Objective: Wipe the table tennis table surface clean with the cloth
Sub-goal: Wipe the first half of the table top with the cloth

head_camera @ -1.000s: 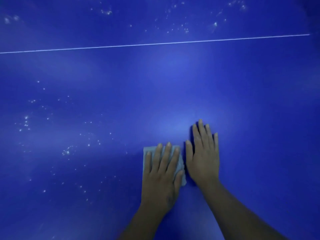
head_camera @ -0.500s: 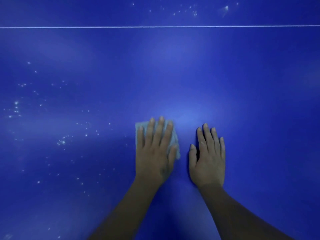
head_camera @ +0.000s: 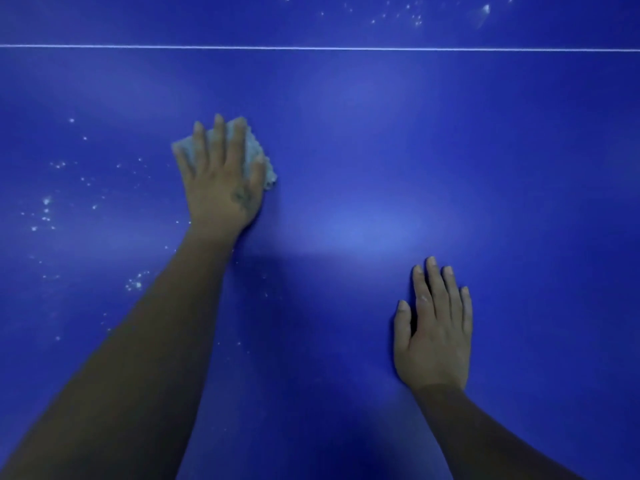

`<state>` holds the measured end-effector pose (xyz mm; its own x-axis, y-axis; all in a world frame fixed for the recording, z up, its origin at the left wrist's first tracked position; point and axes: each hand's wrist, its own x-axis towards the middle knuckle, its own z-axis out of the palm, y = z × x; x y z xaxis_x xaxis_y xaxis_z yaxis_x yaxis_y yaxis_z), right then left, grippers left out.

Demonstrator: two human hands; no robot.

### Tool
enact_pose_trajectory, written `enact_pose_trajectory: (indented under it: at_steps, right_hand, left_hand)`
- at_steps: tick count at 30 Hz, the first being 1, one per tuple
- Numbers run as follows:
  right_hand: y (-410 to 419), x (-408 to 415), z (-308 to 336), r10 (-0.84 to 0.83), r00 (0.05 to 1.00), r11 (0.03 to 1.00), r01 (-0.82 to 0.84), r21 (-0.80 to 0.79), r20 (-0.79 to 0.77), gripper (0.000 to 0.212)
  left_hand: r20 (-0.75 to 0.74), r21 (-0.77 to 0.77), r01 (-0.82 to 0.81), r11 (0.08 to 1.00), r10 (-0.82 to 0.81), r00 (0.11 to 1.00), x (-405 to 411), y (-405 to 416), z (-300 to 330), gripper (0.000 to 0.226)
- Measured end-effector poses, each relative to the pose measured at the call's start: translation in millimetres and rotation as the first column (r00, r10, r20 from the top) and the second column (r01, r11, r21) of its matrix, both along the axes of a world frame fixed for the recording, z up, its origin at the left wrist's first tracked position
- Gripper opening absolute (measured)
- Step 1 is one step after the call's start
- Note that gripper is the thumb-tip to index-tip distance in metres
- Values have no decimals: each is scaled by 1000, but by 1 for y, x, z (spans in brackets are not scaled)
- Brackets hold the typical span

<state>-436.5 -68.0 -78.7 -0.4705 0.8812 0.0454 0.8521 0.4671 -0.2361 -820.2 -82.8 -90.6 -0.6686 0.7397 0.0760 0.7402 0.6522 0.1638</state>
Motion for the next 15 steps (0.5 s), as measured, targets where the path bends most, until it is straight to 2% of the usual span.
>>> enact_pose_trajectory:
  at_steps: [2, 6, 9, 11, 15]
  right_hand:
    - [0, -1, 1, 2, 1000, 1000, -2, -7, -3, 59]
    - [0, 0, 1, 1, 1000, 1000, -1, -13, -4, 59]
    - [0, -2, 2, 2, 1000, 1000, -2, -11, -16, 59]
    - [0, -1, 3, -1, 1000, 1000, 1, -15, -11, 59]
    - [0, -2, 3, 3, 1000, 1000, -3, -20, -4, 60]
  left_hand:
    - [-5, -2, -84, 996, 84, 996, 25, -44, 4, 62]
    - [100, -40, -171, 984, 174, 980, 121, -130, 17, 66]
    - [103, -81, -169, 982, 177, 979, 177, -166, 21, 69]
    - [88, -90, -146, 985, 154, 984, 172, -163, 19, 69]
    - [70, -67, -155, 986, 160, 985, 109, -129, 13, 67]
